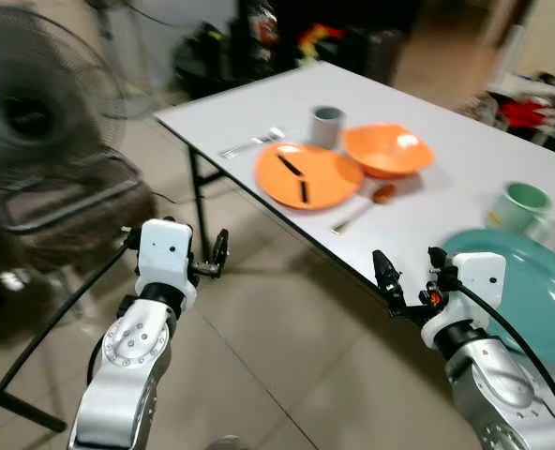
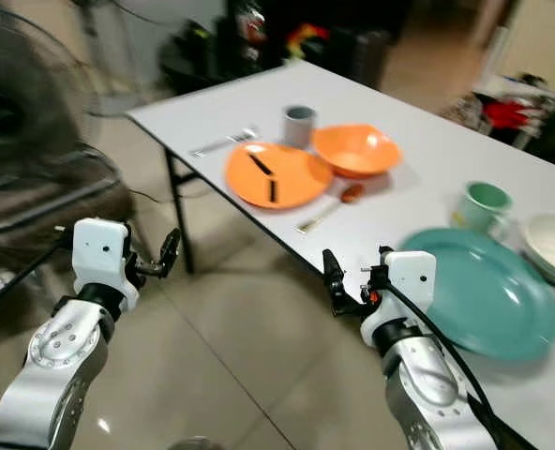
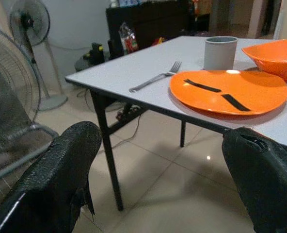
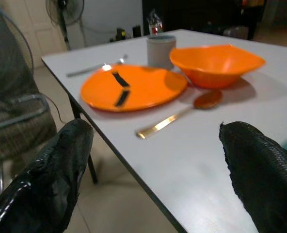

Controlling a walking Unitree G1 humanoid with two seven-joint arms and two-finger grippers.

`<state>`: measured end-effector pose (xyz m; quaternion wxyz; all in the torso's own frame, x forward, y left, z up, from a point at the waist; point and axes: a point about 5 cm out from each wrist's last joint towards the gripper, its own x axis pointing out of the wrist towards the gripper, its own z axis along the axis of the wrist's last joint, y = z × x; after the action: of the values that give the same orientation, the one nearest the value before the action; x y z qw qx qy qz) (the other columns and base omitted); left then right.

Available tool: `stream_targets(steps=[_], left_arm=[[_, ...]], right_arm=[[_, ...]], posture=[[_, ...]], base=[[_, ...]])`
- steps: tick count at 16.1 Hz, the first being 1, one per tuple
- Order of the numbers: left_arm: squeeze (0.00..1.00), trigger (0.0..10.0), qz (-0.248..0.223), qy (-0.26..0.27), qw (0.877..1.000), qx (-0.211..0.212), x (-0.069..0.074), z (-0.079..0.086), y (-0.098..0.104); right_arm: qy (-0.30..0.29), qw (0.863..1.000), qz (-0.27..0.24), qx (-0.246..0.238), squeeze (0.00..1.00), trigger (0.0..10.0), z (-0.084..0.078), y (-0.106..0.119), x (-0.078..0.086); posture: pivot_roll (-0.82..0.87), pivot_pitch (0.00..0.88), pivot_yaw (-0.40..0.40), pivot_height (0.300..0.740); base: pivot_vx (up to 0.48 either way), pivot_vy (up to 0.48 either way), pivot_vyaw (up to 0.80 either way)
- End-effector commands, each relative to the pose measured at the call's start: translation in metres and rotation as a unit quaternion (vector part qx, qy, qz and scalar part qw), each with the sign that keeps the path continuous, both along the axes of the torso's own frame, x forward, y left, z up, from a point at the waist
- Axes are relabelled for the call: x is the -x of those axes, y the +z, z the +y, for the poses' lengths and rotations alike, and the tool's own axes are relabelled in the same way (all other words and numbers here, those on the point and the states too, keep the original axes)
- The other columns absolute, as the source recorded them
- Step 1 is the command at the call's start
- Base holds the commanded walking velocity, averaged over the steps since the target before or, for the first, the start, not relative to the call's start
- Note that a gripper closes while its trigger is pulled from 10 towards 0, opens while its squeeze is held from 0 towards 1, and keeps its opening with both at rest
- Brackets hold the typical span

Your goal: Setting the table

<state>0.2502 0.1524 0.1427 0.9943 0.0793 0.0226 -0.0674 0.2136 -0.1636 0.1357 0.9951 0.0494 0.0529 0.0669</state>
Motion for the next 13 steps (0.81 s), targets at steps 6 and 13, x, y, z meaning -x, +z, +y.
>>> stream_targets(steps=[6, 13], left_arm=[[0.00, 10.0, -0.005, -0.009, 1.000, -0.013, 0.002, 0.002, 0.003], [0.00, 10.0, 0.001, -0.009, 1.000, -0.006, 0.004, 0.005, 0.003]], right_arm=[[-0.004, 1.000, -0.001, -0.021, 1.00, 10.0, -0.001, -0.003, -0.005], [0.045, 0.997, 0.023, -0.062, 1.00, 10.0, 0.011, -0.010, -0.004]], posture=[[0.04, 0.000, -0.066, 0.740], [0.06, 0.000, -0.075, 0.740]], base=[[0.000, 0.000, 0.80], [0.000, 0.000, 0.80]])
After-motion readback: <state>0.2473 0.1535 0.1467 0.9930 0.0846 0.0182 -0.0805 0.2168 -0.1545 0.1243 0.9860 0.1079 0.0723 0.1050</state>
